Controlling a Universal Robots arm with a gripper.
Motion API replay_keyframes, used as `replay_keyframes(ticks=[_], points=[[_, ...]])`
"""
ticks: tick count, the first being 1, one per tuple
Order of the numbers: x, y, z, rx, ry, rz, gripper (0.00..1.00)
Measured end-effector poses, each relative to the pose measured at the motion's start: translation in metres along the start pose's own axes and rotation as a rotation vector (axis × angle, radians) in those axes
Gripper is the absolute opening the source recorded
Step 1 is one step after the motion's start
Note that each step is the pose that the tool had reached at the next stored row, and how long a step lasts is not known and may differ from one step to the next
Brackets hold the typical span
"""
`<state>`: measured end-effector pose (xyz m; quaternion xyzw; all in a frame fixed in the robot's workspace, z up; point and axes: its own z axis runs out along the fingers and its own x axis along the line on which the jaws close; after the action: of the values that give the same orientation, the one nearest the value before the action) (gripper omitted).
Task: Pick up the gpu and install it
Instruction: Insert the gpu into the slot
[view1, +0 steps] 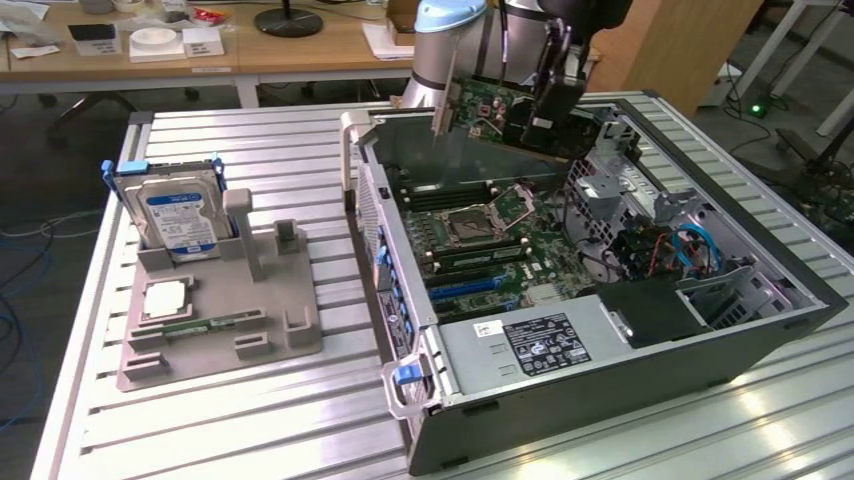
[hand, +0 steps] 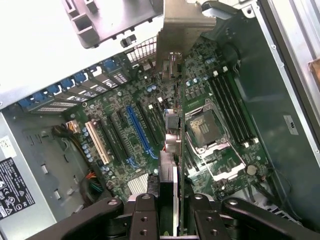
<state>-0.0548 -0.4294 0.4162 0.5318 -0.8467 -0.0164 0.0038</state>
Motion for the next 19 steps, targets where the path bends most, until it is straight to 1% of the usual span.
replay_keyframes(ticks=[6, 13, 19], points=[[0.0, 0.0, 0.0, 0.0003, 0.0012, -0.048, 0.27], [0.0003, -0.0002, 0.0, 0.0037, 0.0013, -0.111, 0.27], [0.001, -0.0004, -0.0001, 0.0059, 0.0015, -0.149, 0.27]])
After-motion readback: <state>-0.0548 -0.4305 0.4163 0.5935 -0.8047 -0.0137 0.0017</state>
